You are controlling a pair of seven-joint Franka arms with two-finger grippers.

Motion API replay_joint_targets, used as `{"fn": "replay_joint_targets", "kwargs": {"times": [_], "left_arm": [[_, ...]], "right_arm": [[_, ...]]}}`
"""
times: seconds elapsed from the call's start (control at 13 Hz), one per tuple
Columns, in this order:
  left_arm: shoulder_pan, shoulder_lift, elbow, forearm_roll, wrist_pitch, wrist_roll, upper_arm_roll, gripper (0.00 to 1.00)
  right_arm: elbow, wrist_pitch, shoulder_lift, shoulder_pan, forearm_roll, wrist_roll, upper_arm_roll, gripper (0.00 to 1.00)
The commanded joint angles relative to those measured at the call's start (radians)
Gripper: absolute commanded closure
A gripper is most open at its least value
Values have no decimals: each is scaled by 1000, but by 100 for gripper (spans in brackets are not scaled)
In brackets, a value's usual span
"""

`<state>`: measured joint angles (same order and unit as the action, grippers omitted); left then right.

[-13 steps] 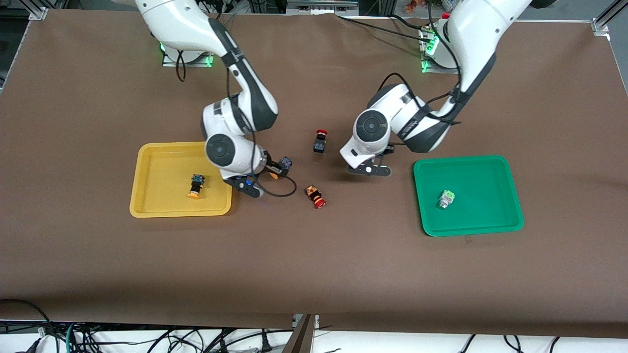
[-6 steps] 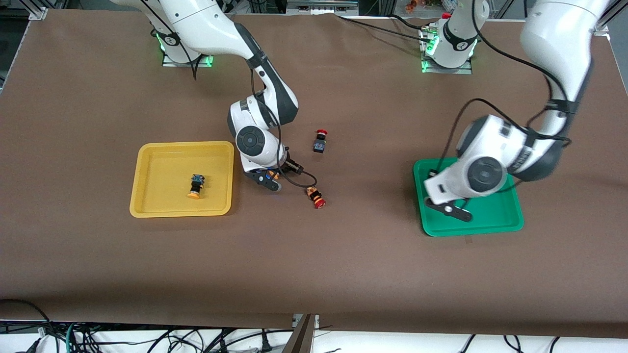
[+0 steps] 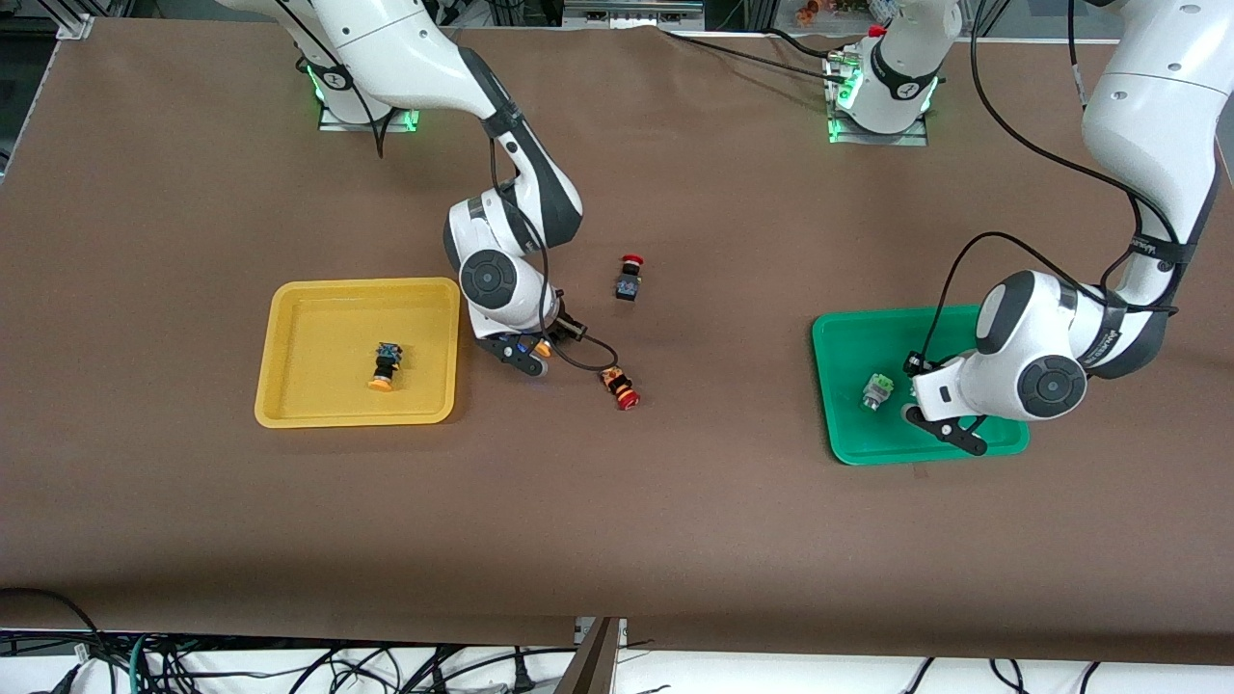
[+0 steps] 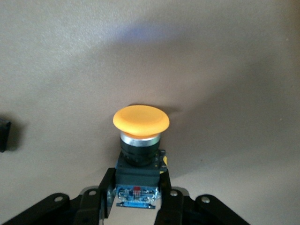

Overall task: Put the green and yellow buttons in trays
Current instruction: 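Lower the green button into the green tray with the left gripper and release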

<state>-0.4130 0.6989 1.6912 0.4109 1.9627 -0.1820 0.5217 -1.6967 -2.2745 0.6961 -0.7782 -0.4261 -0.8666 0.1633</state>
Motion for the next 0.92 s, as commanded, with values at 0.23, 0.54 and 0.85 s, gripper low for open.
{"fn": "replay_joint_targets", "kwargs": {"times": [0.23,0.54,0.85], "left_arm": [[-16,-179,-62,5,-120,1,102,0],[-16,-236,-348,-153,-437,24,135,0],[-13,-361,-387,-182,-519,24,100,0]], "right_arm": [[14,318,-105,2,7,375,227,87],[-24,331,-87,4,23,613,337,82],[-53,281,-49,22,20,691,335,71]]}}
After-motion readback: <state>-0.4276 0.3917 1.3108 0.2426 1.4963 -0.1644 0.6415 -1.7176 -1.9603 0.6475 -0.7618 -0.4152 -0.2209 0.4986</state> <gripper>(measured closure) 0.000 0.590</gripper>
